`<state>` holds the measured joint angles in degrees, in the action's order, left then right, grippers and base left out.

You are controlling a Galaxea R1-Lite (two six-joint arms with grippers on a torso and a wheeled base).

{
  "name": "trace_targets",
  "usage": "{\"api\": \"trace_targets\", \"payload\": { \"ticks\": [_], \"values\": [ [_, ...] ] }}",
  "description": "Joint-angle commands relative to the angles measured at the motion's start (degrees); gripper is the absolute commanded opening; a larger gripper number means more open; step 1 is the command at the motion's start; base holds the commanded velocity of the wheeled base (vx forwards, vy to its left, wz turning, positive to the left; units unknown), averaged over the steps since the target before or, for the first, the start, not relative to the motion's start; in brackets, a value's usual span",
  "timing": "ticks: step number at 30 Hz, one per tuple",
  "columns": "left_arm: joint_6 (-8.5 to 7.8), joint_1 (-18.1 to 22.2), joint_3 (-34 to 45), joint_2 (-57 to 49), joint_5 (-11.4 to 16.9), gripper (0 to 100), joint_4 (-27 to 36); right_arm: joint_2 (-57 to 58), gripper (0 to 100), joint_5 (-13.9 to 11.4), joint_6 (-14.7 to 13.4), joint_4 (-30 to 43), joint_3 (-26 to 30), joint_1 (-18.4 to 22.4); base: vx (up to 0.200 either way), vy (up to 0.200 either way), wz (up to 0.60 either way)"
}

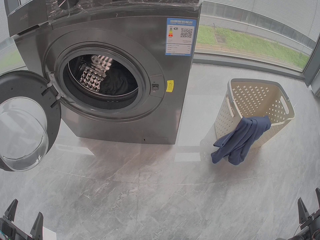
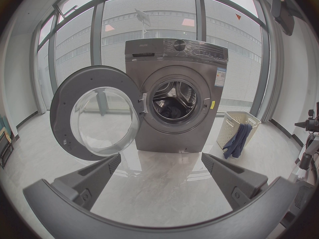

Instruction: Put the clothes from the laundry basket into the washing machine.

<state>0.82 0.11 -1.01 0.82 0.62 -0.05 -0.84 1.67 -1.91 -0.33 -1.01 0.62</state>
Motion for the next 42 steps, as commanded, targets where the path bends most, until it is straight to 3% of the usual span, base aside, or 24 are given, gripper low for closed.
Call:
{"api": "trace_targets", "payload": {
  "ticks": [1, 5, 15, 33, 42],
  "values": [
    [-0.03, 0.1, 1.0, -0.6, 0.0, 100, 0.0, 0.8, 100, 0.0, 0.0, 0.0, 0.9, 0.0, 0.000, -0.200, 0.00],
    [0.15, 0.1, 1.0, -0.6, 0.0, 100, 0.0, 0.8, 100, 0.0, 0.0, 0.0, 0.9, 0.0, 0.000, -0.200, 0.00],
    [-0.11, 0.1, 1.0, -0.6, 0.0, 100, 0.0, 0.8, 100, 0.0, 0.0, 0.0, 0.9, 0.0, 0.000, 0.000, 0.00],
    [0.06, 0.0, 1.0, -0.6, 0.0, 100, 0.0, 0.8, 100, 0.0, 0.0, 0.0, 0.9, 0.0, 0.000, -0.200, 0.00],
    [0.06, 0.0, 1.0, -0.6, 0.0, 100, 0.0, 0.8, 100, 0.0, 0.0, 0.0, 0.9, 0.0, 0.000, 0.000, 0.00]
  ]
}}
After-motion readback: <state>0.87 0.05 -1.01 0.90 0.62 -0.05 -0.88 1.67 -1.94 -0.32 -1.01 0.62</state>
